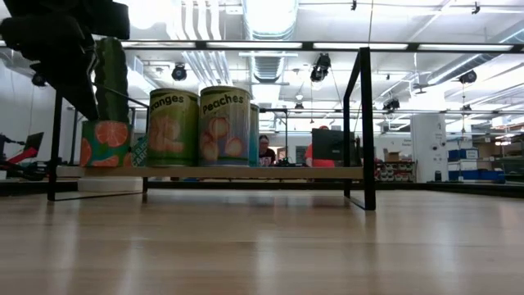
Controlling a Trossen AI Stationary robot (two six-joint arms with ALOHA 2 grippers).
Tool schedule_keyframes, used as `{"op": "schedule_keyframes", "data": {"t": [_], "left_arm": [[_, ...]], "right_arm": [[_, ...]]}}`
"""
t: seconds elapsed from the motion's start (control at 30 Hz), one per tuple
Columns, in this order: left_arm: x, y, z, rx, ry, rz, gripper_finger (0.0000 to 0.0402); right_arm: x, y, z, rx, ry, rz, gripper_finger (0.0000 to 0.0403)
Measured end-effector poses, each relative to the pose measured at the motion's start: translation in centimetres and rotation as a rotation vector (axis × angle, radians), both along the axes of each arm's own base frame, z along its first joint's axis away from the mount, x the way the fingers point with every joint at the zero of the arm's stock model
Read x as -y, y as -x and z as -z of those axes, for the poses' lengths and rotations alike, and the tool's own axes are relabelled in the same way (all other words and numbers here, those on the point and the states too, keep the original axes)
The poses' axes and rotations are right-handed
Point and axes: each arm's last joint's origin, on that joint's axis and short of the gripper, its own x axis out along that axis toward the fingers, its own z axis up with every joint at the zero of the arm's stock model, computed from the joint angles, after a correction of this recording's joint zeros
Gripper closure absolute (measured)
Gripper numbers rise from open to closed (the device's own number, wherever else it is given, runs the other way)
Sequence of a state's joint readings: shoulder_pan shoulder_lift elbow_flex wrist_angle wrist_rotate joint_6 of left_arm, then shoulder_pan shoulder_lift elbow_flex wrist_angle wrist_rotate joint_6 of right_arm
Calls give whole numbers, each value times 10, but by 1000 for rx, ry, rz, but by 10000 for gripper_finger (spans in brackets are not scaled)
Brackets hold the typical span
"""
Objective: Pick and place cans onto a shelf
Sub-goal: Adjust the small canned oranges can on the shelf
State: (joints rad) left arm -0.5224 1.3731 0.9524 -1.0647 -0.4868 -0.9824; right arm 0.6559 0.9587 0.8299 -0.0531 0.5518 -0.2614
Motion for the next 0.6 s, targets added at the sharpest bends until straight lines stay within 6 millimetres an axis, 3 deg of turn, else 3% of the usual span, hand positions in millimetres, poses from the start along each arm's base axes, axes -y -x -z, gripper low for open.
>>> {"op": "schedule_keyframes", "data": {"t": [0.33, 0.6], "left_arm": [[-1, -1, -1, 36, -20, -36, 402], [4, -11, -25, 102, -1, 1, 402]], "right_arm": [[0, 0, 0, 0, -19, 3, 76], [0, 0, 0, 1, -20, 4, 76]]}}
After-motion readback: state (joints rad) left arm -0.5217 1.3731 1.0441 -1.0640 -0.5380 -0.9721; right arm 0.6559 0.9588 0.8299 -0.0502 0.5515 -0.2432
